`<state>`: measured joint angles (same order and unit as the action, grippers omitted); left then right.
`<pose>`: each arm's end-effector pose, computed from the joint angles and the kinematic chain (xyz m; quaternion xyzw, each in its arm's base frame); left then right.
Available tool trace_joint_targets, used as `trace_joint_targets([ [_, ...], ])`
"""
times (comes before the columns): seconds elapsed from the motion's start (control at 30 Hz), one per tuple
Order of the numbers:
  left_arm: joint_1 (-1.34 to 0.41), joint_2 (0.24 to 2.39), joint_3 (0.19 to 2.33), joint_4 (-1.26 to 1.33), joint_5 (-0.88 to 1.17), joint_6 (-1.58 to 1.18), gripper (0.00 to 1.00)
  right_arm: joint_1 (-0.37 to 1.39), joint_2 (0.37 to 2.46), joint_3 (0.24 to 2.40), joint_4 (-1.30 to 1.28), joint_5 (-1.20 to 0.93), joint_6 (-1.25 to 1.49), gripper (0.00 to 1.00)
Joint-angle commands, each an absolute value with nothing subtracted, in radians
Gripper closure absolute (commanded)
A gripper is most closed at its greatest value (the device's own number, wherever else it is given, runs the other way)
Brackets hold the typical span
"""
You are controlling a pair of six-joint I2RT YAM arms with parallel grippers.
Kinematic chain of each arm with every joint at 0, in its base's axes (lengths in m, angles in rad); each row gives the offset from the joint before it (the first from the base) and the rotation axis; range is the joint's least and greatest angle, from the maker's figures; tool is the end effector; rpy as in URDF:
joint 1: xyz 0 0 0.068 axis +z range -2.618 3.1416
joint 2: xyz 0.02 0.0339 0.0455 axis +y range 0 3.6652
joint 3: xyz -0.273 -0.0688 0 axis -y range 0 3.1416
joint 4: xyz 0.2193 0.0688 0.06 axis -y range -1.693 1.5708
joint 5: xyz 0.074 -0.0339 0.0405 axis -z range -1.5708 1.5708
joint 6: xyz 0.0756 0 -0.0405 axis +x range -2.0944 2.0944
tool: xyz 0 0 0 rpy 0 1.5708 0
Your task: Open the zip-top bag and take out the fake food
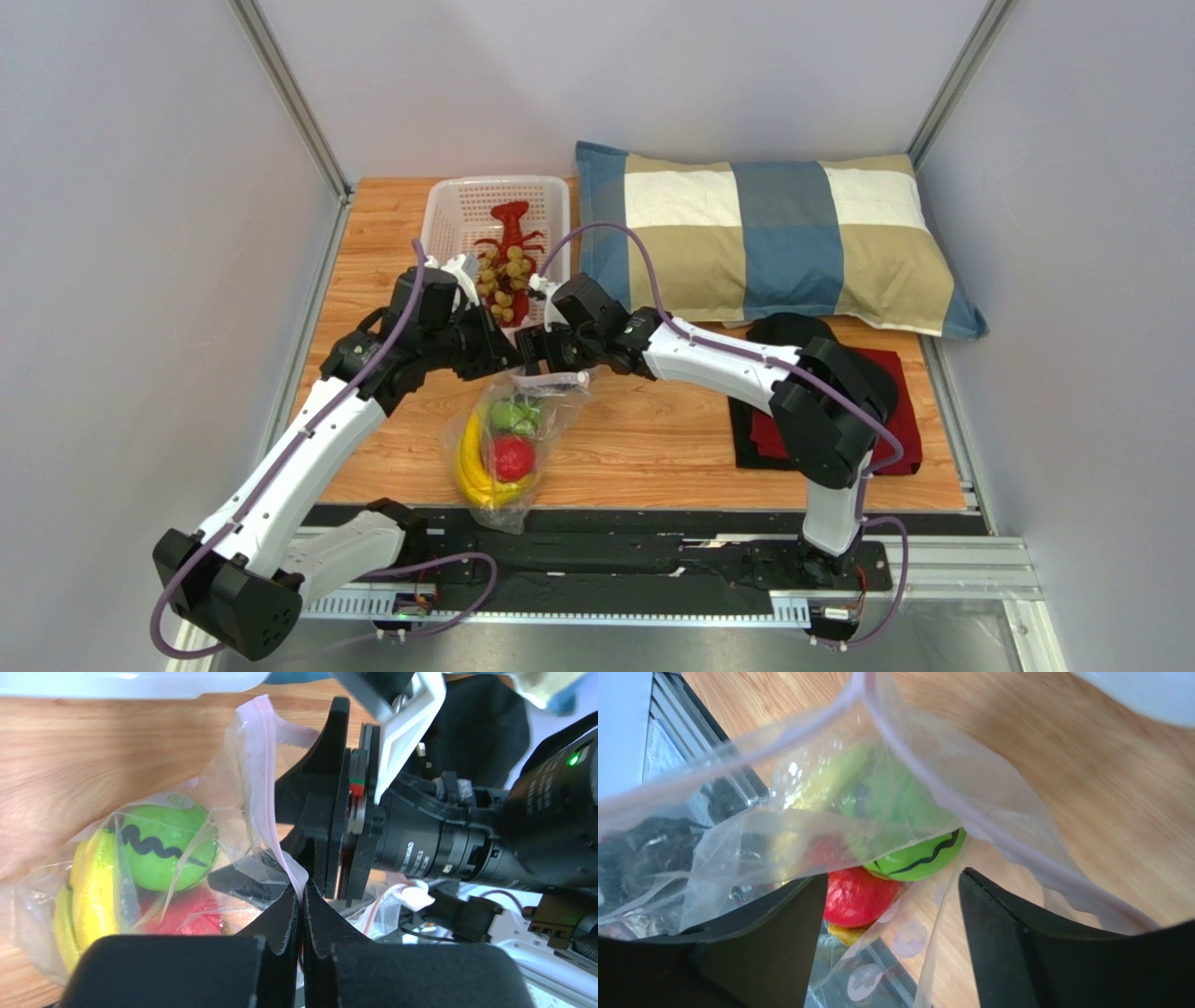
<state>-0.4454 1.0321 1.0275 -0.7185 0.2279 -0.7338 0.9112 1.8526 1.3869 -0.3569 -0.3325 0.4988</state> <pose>0.1824 -0.1060 0.3091 -0.0839 0.9029 -0.3133 0.2820 0.2365 0.3453 0.2243 -0.2471 0.8862 0.3509 0.1747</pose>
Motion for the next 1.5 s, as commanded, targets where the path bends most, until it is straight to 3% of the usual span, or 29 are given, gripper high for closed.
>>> trace_joint_targets([
  [0.0,-0.454,0.983,1.0,-0.762,0.146,-0.695,1.0,0.939,1.901,1.394,-0.209,-0.364,0.515,0.23],
  [0.2,-0.454,0.963,0.924,-0.755,0.101,-0.677,1.0,0.96,1.953,1.448,-0.279,-0.322,0.502,0.22],
  [0.43,-0.454,0.989,0.988,-0.568,0.383,-0.725,1.0,0.924,1.907,1.454,-0.488,-0.114,0.463,0.21],
  [0.63,-0.498,1.115,1.158,-0.529,0.485,-0.747,1.0,0.919,1.738,1.365,-0.492,-0.11,0.406,0.2],
  [0.9,-0.534,1.121,1.19,-0.659,0.329,-0.73,1.0,0.926,1.687,1.305,-0.397,-0.212,0.445,0.2],
  [1.17,-0.529,1.046,0.996,-0.696,0.238,-0.712,1.0,0.959,1.822,1.325,-0.316,-0.149,0.499,0.2],
  [1.47,-0.519,1.04,0.976,-0.733,0.175,-0.646,1.0,0.991,1.908,1.353,-0.252,-0.187,0.517,0.16],
])
